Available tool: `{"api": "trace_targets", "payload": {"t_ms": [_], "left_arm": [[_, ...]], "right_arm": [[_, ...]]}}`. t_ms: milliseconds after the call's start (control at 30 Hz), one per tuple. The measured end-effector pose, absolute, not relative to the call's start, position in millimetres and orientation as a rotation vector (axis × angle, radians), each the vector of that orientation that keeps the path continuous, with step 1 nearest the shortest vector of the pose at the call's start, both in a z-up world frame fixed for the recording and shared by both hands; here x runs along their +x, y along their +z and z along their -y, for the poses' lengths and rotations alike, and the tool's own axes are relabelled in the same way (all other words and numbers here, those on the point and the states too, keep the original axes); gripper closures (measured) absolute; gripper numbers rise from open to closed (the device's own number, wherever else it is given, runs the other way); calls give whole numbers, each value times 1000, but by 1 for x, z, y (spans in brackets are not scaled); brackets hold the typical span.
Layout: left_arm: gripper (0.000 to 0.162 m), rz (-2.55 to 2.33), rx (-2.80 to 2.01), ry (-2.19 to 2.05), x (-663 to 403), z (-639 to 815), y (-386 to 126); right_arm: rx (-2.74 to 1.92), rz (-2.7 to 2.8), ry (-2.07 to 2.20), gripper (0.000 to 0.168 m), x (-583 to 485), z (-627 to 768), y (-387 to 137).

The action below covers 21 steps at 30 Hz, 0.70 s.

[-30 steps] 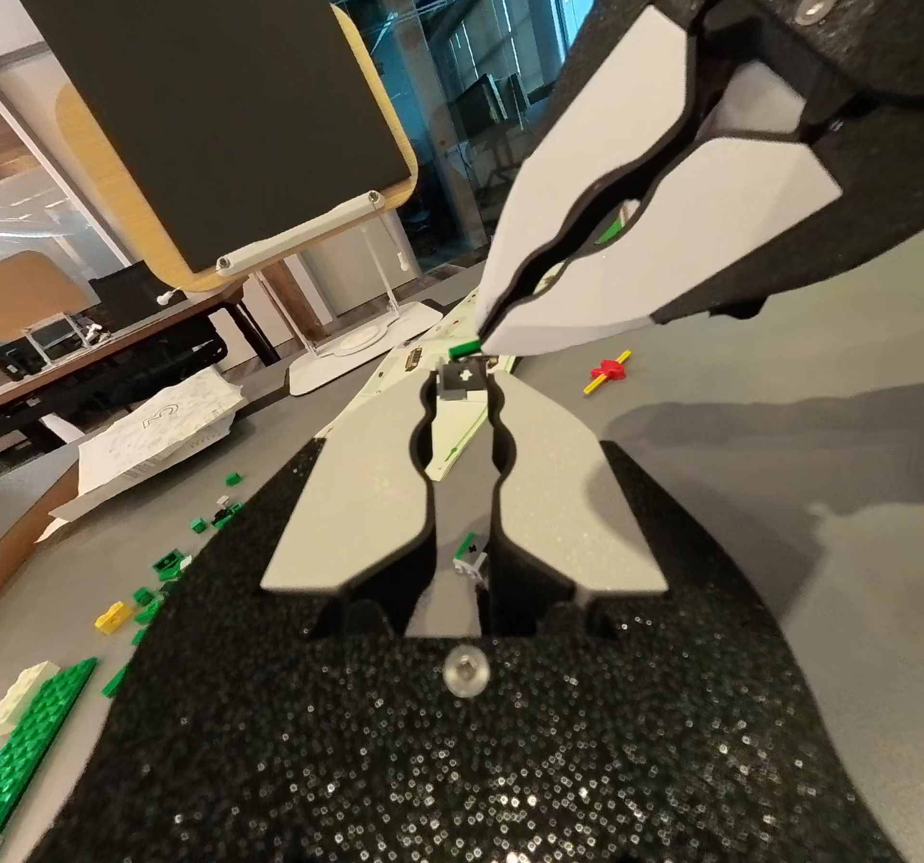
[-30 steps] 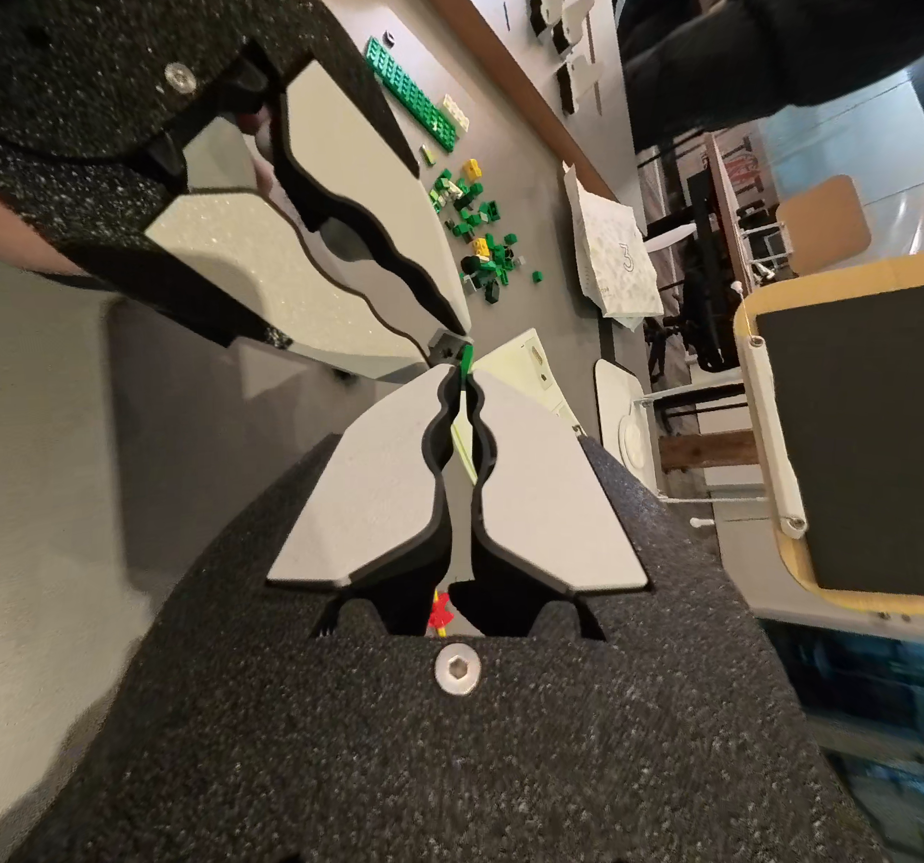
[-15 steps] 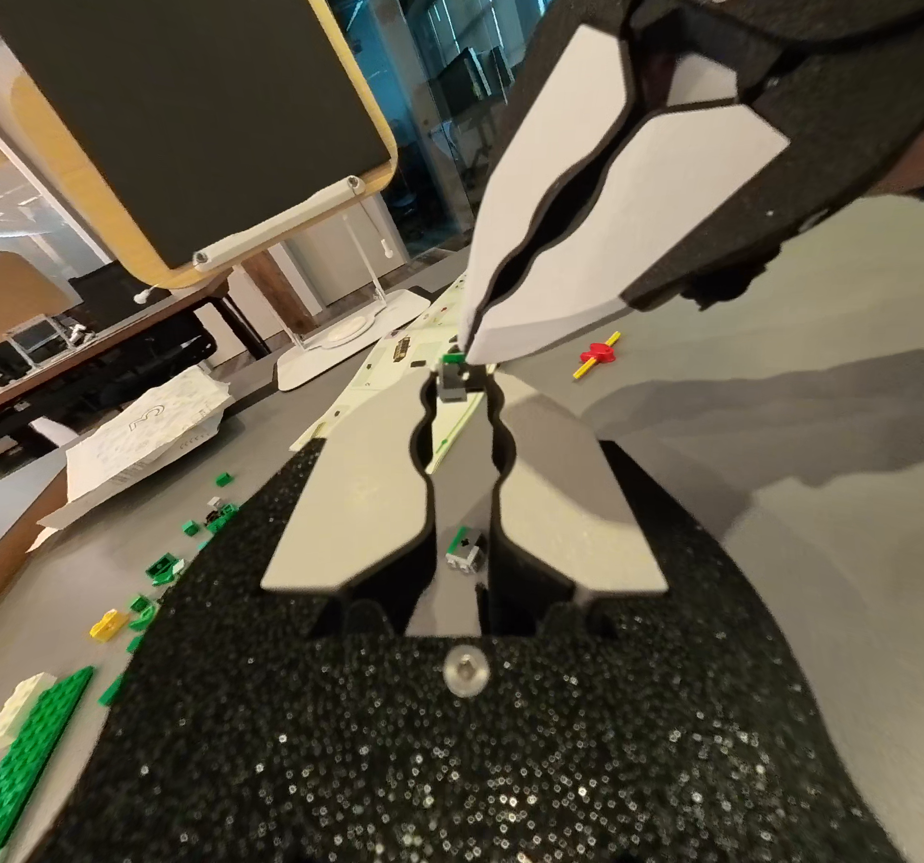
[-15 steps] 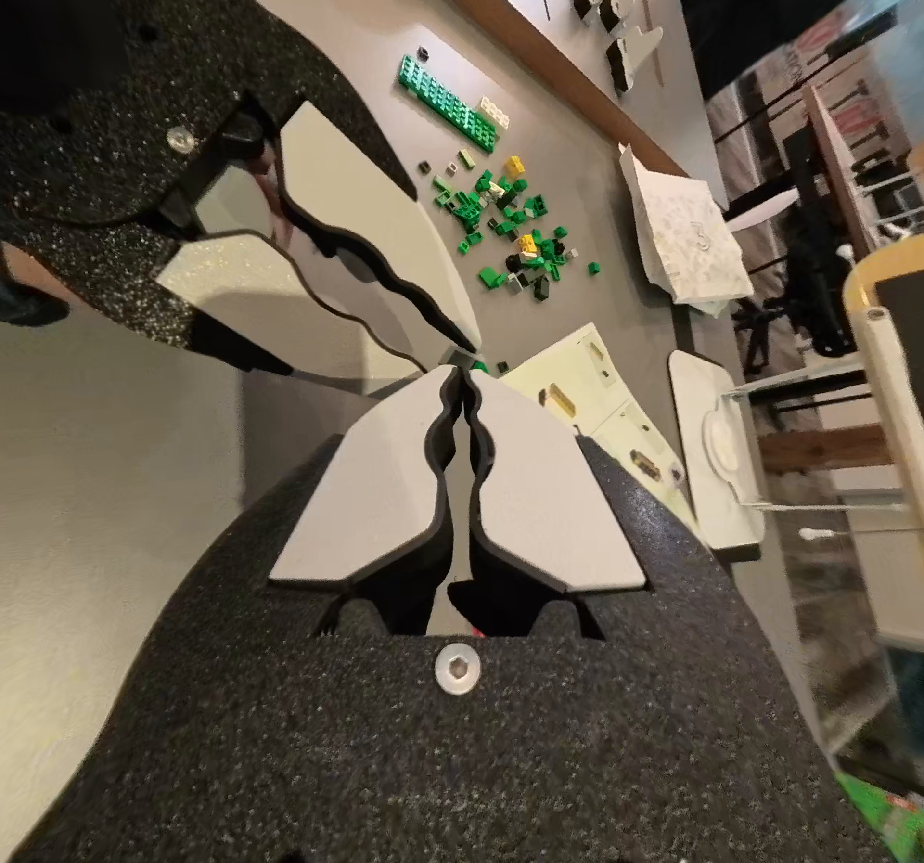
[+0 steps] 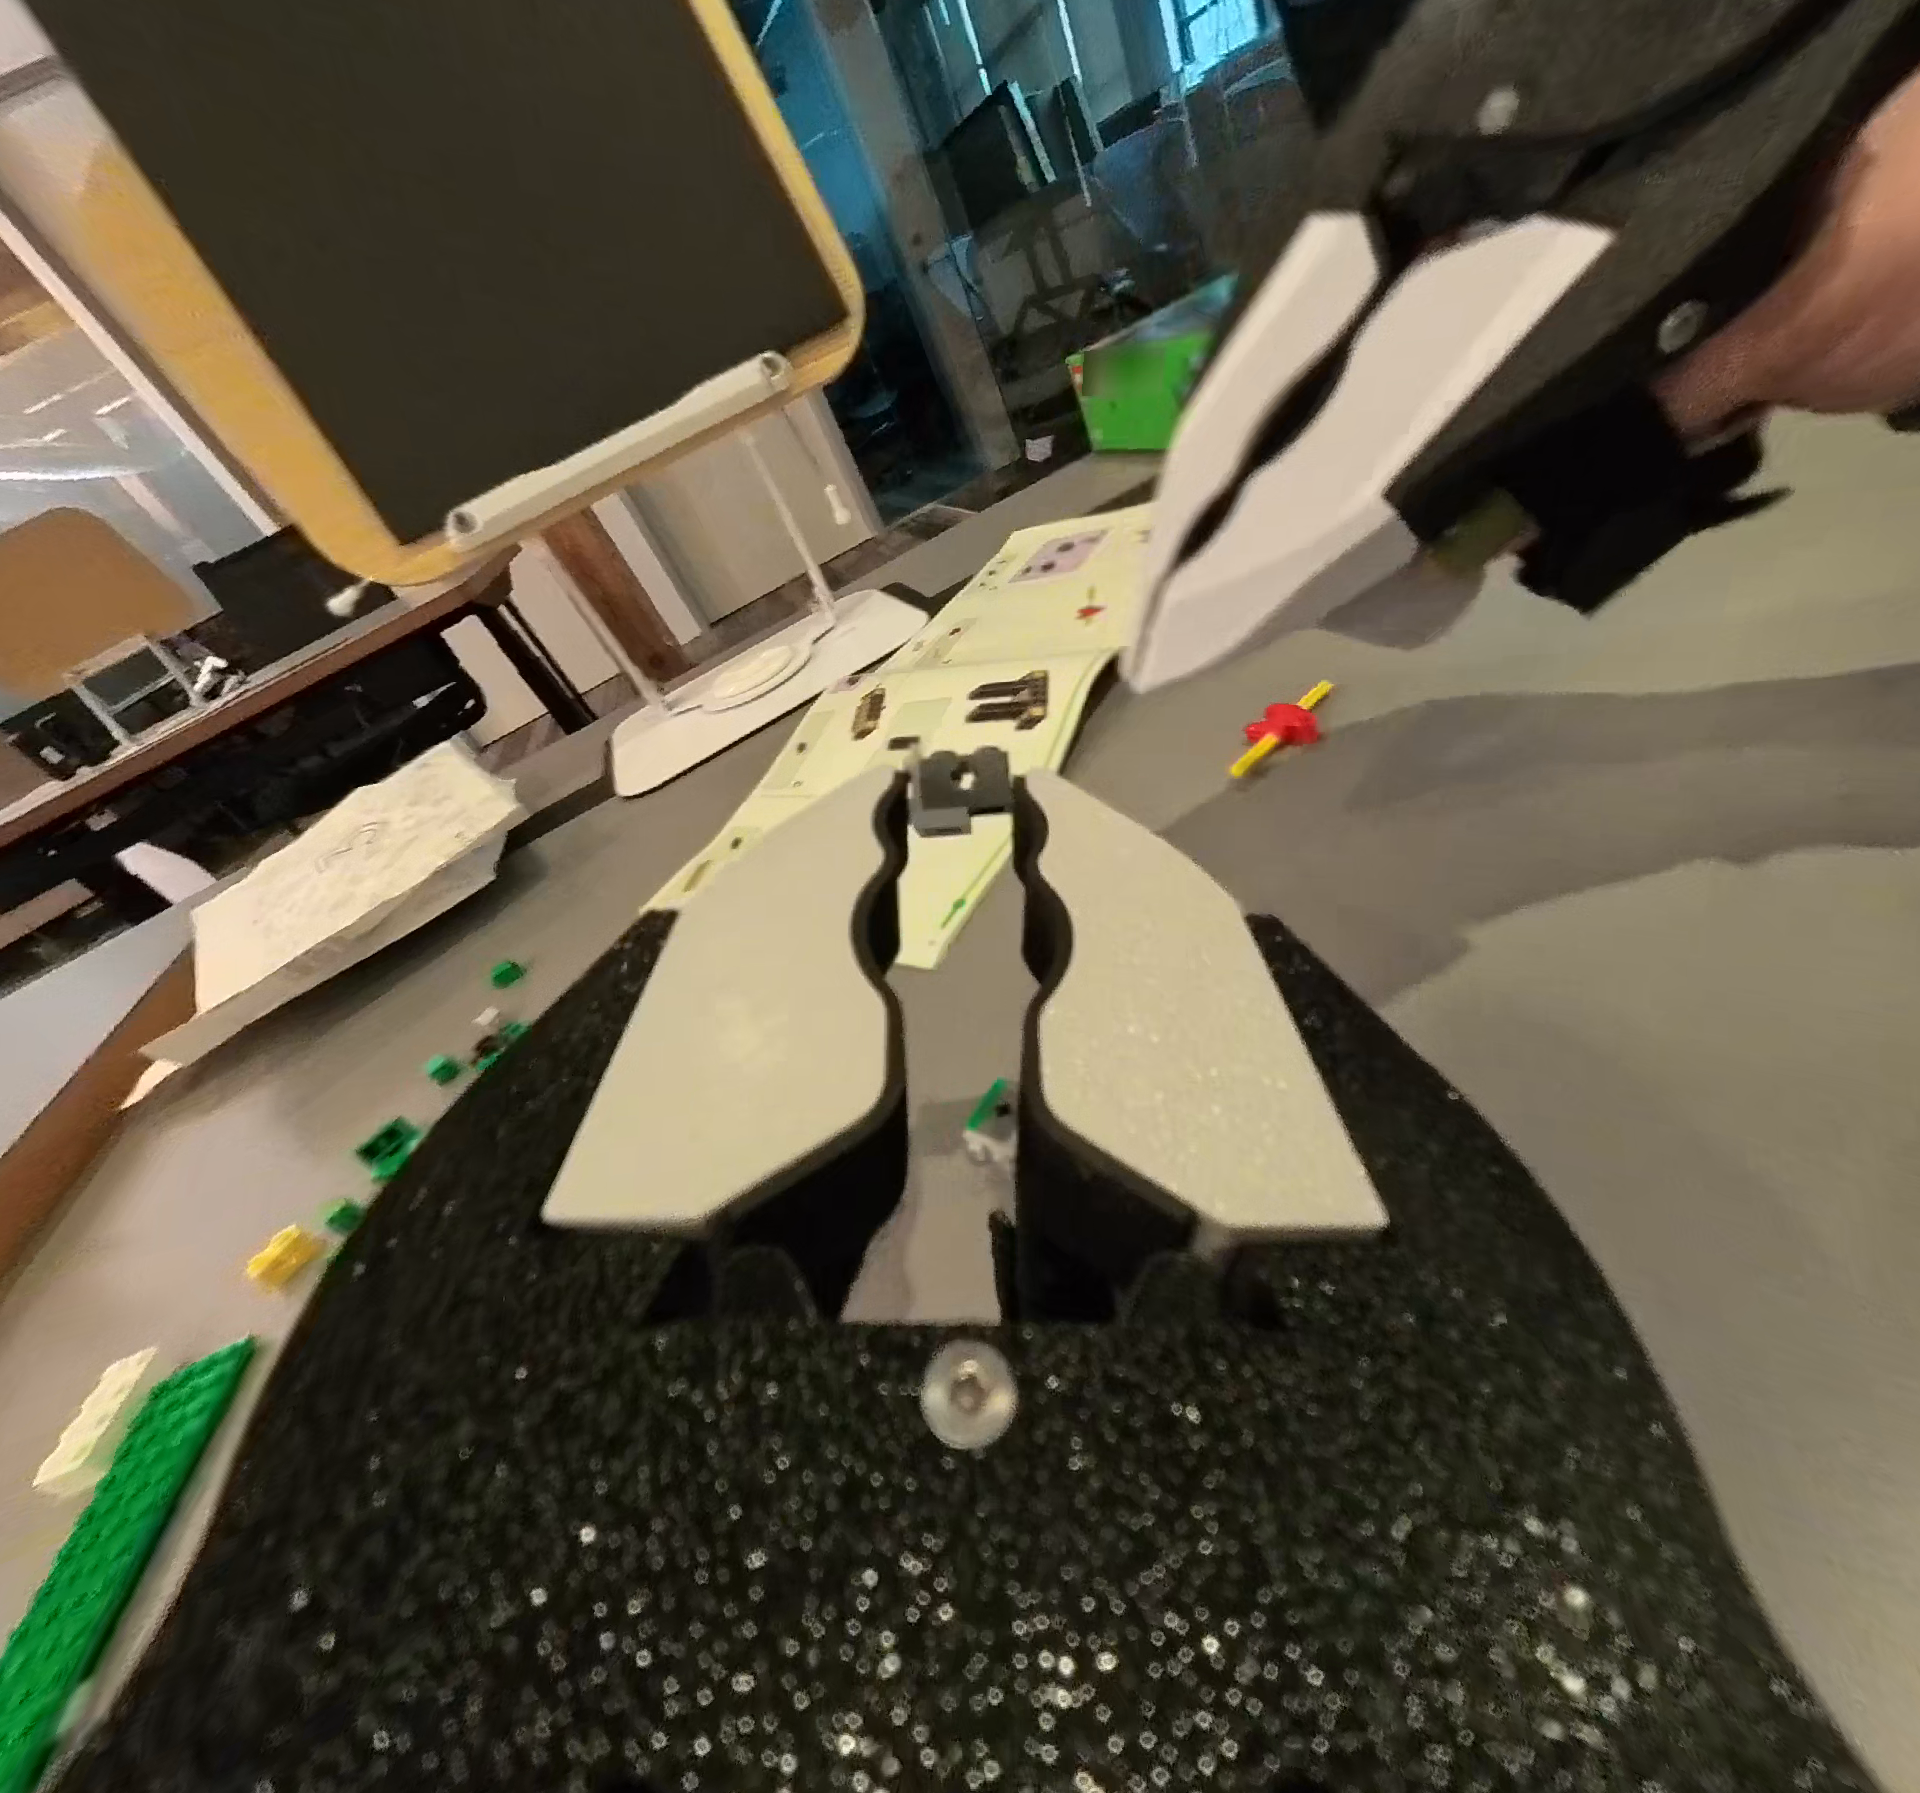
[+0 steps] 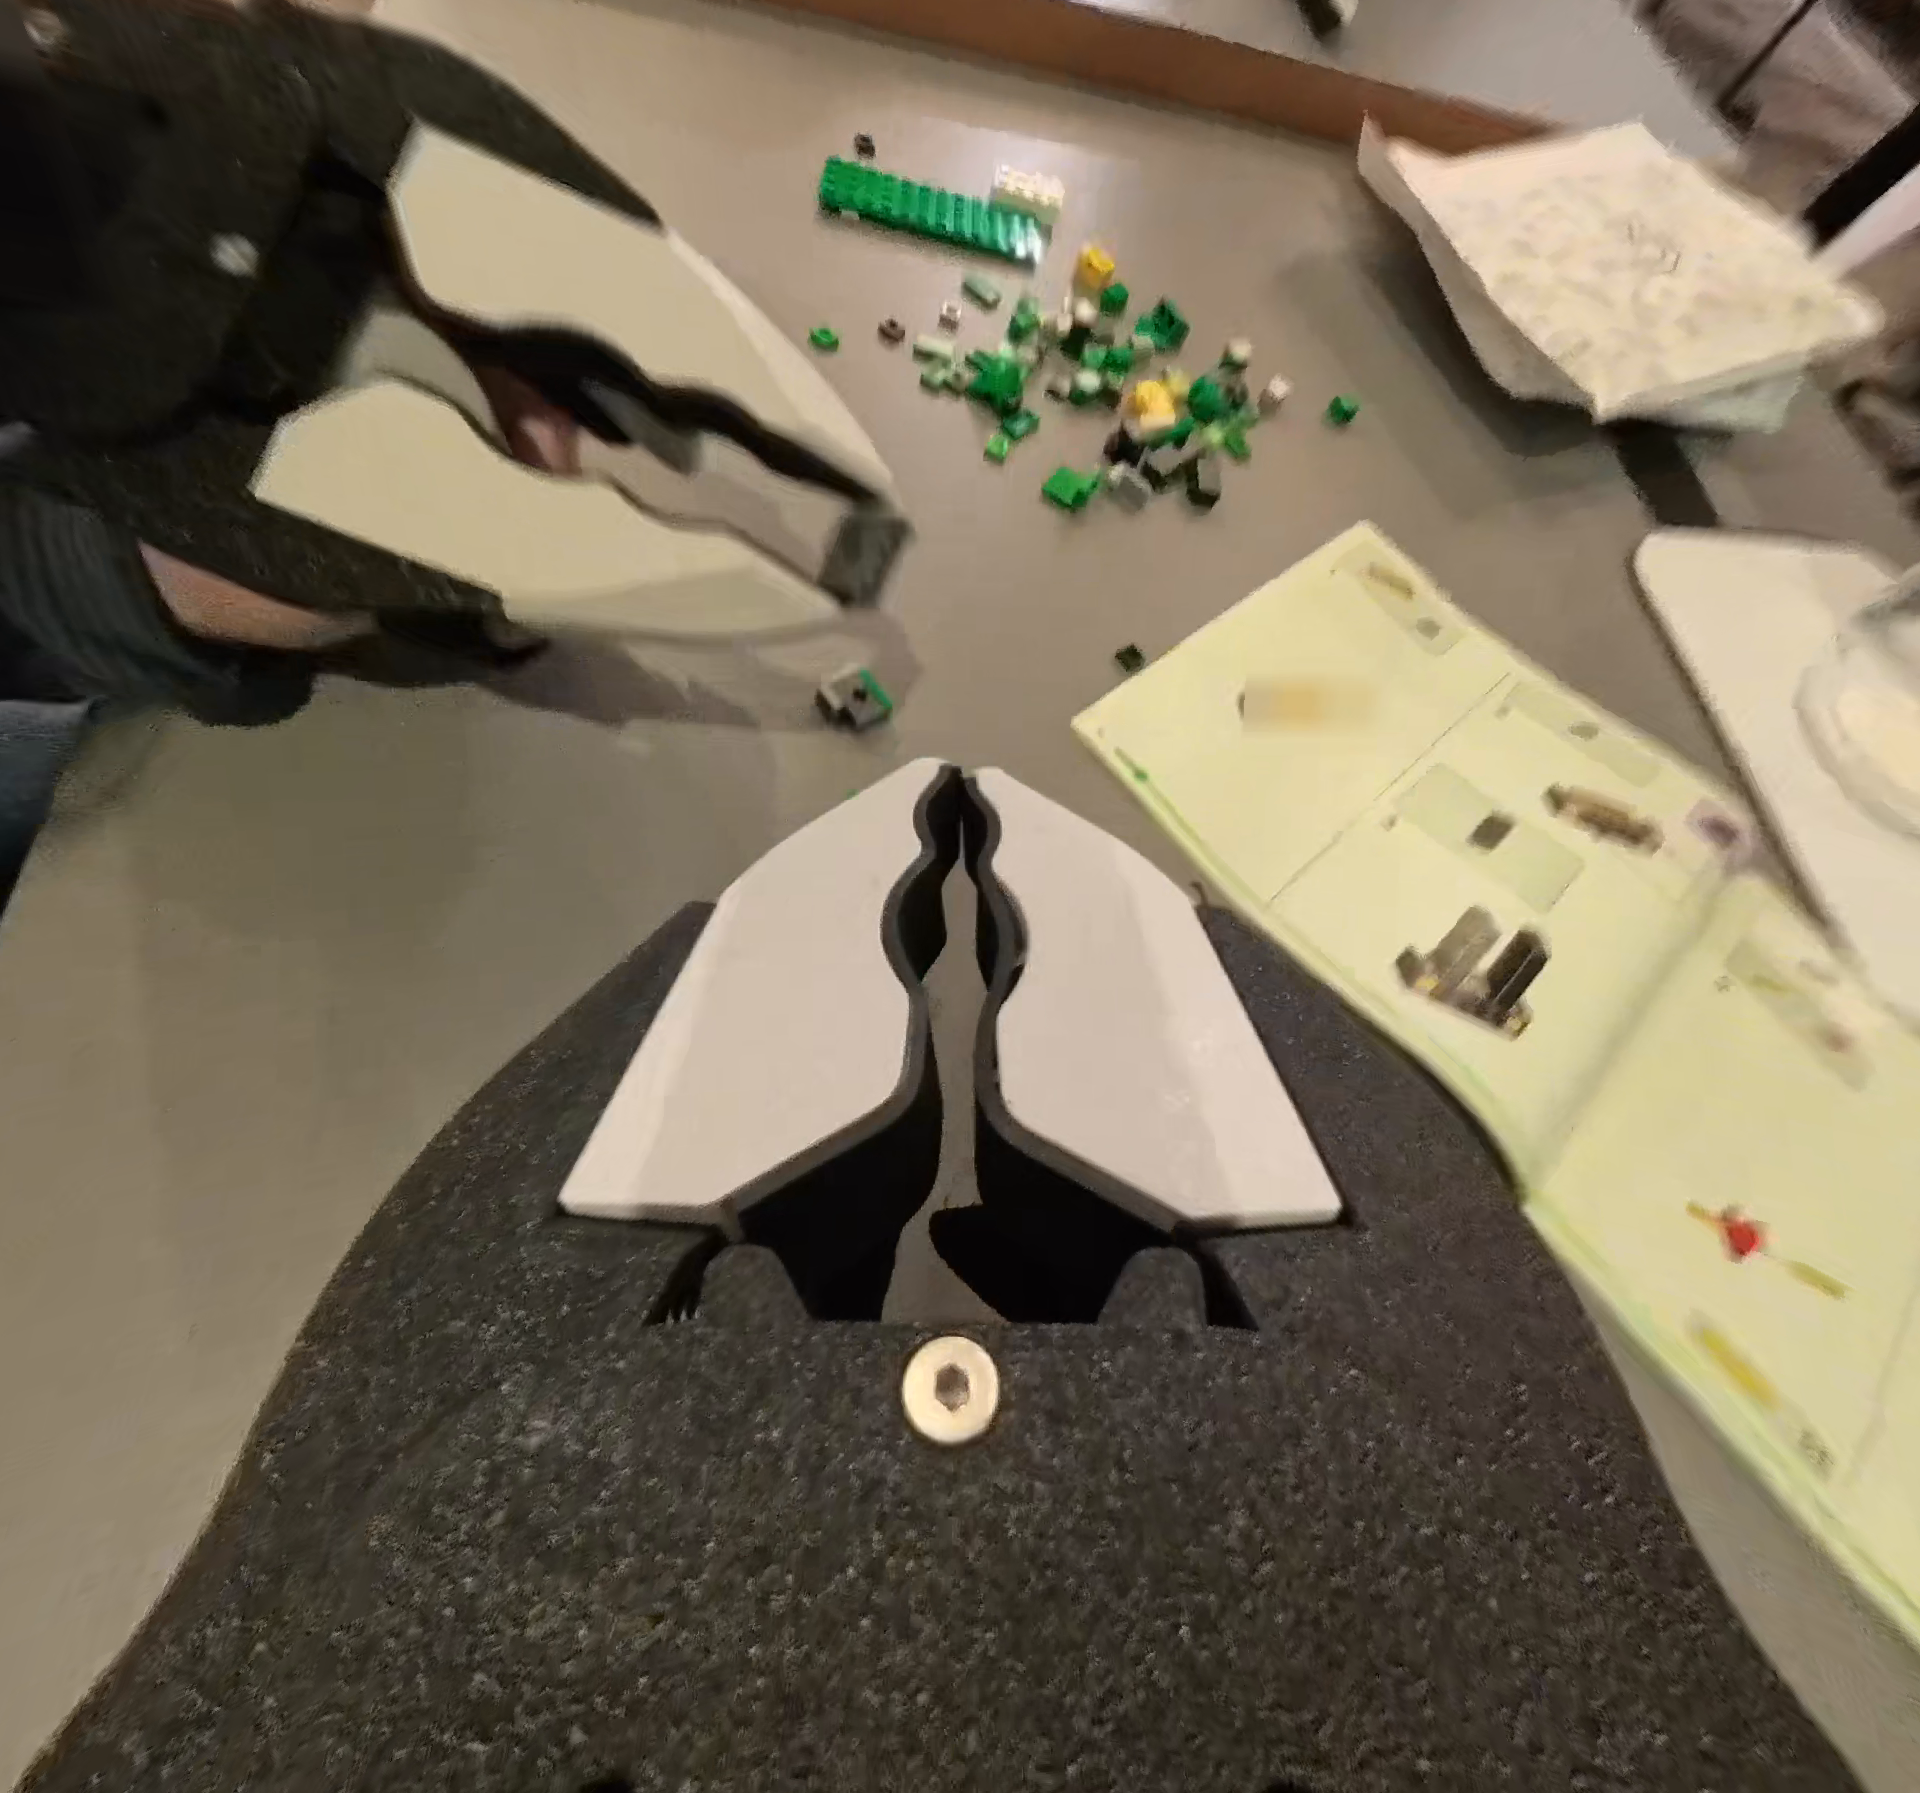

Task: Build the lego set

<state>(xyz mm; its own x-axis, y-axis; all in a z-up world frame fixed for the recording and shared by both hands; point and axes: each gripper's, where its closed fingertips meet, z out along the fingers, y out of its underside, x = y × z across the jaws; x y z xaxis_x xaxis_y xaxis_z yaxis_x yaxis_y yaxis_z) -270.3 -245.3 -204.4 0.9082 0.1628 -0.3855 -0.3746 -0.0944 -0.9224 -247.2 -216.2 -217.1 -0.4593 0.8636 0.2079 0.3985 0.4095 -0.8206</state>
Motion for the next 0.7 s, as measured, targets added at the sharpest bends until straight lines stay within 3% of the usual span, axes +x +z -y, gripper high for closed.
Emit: {"api": "trace_targets", "payload": {"t_ms": [200, 400, 700], "left_arm": [[143, -140, -1623, 484, -290, 258, -202], [143, -331, -1685, 303, -280, 260, -215], [144, -232, -1669, 325, -306, 277, -215]], "right_arm": [[-1224, 1991, 1015, 162, -243, 229, -252], [-660, 2366, 827, 151, -245, 244, -278], [-301, 2866, 528, 145, -260, 245, -300]]}}
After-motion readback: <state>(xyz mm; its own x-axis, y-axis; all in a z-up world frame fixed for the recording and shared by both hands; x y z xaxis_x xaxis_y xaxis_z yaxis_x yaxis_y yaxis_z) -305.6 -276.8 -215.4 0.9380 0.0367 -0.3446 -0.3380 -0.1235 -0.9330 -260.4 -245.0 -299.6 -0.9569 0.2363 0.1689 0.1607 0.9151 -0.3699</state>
